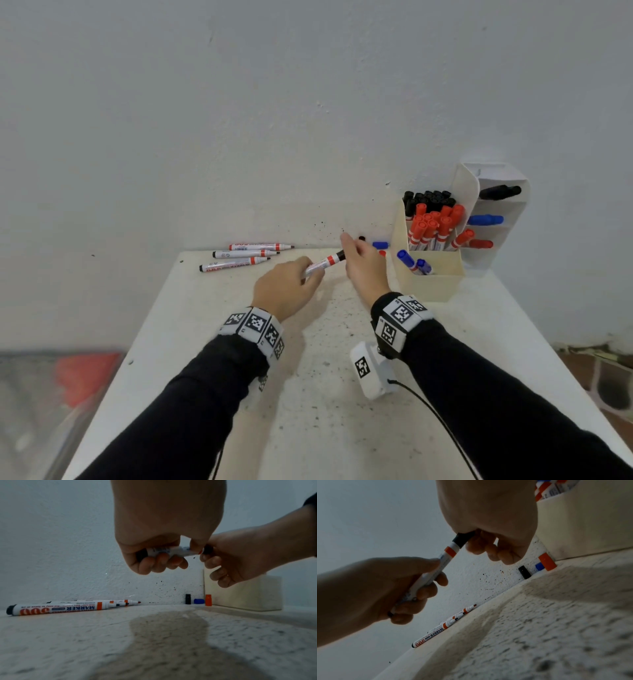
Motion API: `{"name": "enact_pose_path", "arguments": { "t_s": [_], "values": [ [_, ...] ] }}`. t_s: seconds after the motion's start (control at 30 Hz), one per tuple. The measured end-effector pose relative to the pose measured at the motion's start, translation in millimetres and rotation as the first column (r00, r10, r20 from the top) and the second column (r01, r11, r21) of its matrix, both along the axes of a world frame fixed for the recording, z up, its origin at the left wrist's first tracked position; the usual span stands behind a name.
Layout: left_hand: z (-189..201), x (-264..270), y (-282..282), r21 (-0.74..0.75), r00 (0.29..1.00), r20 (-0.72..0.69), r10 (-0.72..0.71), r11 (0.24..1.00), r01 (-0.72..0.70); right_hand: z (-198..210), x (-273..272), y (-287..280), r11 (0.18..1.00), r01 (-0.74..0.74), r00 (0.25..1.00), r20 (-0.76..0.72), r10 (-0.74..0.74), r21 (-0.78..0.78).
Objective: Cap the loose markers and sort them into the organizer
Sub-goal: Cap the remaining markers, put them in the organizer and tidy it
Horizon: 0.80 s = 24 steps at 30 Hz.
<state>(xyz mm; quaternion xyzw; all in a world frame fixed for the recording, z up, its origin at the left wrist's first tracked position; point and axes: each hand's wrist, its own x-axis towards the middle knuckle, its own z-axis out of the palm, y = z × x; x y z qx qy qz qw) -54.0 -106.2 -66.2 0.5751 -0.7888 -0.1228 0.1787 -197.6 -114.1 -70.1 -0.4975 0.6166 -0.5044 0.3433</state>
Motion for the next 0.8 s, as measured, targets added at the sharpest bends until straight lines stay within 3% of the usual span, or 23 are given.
{"name": "enact_pose_path", "arguments": {
  "t_s": [0.1, 0.27, 0.47, 0.6, 0.7, 0.8],
  "values": [
    [5.5, -2.5, 20.0, -0.017, 0.997, 0.070, 0.010, 1.000, -0.009, 2.7, -1.7, 12.9, 0.998, 0.011, 0.997, -0.079, -0.007, 0.057],
    [8.8, -5.3, 37.5, -0.019, 0.993, 0.119, -0.023, 1.000, 0.026, 4.7, -0.5, 25.8, 0.997, 0.001, 0.999, -0.050, 0.003, 0.081],
    [15.5, -11.4, 41.8, 0.242, 0.970, -0.216, -0.111, 0.956, 0.163, 11.7, -2.3, 36.2, 1.000, -0.028, 0.999, -0.036, 0.028, 0.004],
    [20.7, -11.5, 44.9, 0.534, 0.893, -0.449, 0.026, 0.809, 0.245, 11.2, -2.3, 36.3, 0.997, -0.074, 0.997, -0.030, 0.074, -0.022],
    [23.9, -8.1, 39.2, 0.646, 0.898, -0.433, 0.078, 0.722, 0.249, 7.8, -3.3, 37.7, 0.993, -0.115, 0.993, -0.038, 0.115, -0.010],
    [22.4, -8.3, 31.4, 0.628, 0.936, -0.350, 0.030, 0.749, 0.211, 5.8, -4.1, 38.6, 0.992, -0.129, 0.988, -0.090, 0.127, -0.018]
  ]
}}
